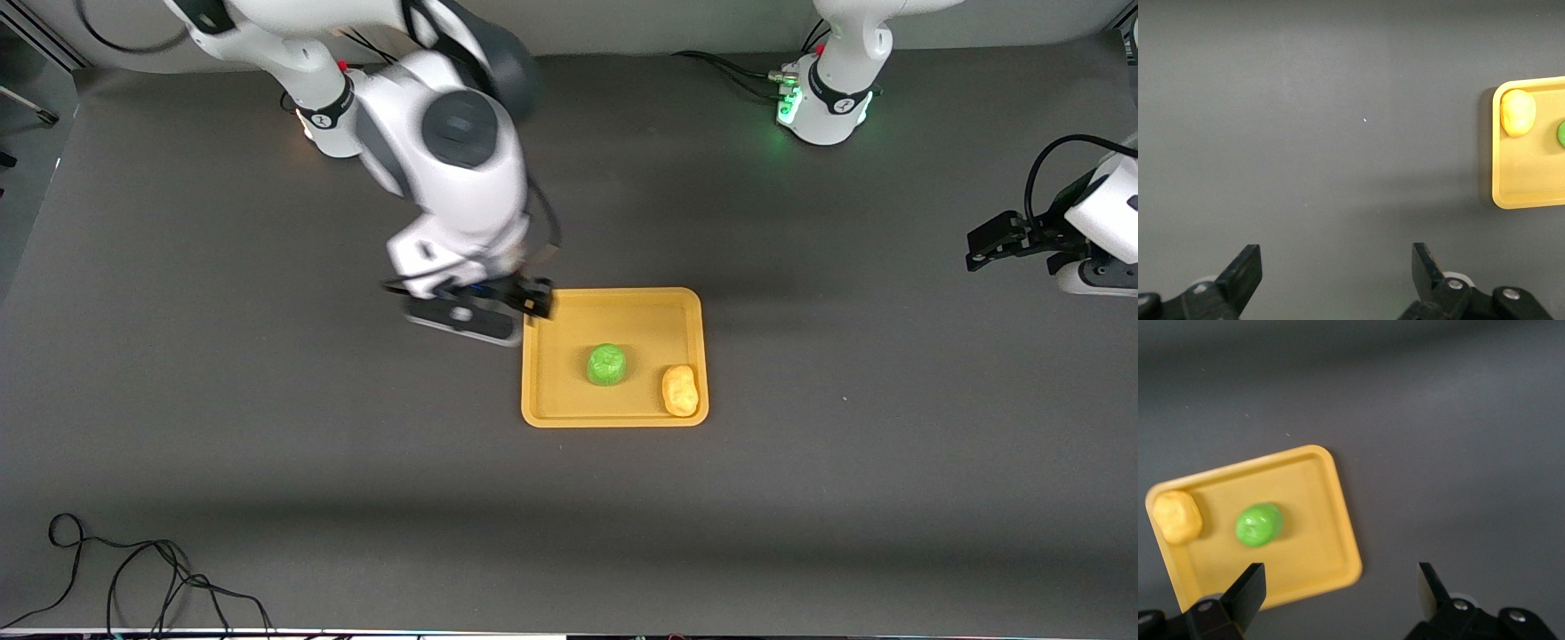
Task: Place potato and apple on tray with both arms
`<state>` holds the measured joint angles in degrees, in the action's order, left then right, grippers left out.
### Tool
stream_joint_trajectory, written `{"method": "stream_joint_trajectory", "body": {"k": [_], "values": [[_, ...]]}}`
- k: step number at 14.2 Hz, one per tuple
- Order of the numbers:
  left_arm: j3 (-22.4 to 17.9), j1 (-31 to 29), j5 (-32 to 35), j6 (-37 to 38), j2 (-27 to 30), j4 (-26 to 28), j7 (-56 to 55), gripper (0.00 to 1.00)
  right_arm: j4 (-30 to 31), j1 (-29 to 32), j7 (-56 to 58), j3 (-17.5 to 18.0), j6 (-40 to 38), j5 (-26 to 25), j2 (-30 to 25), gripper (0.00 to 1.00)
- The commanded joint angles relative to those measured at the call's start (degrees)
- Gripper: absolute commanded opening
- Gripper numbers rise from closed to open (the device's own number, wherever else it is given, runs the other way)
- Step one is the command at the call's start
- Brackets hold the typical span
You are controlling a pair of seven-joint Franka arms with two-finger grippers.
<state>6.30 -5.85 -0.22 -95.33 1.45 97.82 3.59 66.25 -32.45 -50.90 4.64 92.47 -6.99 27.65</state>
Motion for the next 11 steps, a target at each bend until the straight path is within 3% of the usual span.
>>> {"method": "stream_joint_trajectory", "body": {"k": [1,5,8,11], "values": [[-0.15,0.75,0.13,-0.04,0.75,0.44,-1.13,1.00,16.07,7.98,11.92,0.37,1.04,3.30,-14.78,1.00],[-0.23,0.66,0.13,-0.65,0.66,0.79,-1.04,1.00,23.12,22.66,30.64,1.25,0.00,7.61,-24.20,1.00],[-0.23,0.31,0.57,-1.09,0.57,1.24,-1.04,1.00,23.40,33.03,40.41,2.48,-3.26,7.61,-26.15,1.00],[-0.23,0.22,0.57,-1.18,0.31,1.15,-1.13,1.00,23.14,39.03,49.47,1.70,-3.53,7.43,-26.33,1.00]]}}
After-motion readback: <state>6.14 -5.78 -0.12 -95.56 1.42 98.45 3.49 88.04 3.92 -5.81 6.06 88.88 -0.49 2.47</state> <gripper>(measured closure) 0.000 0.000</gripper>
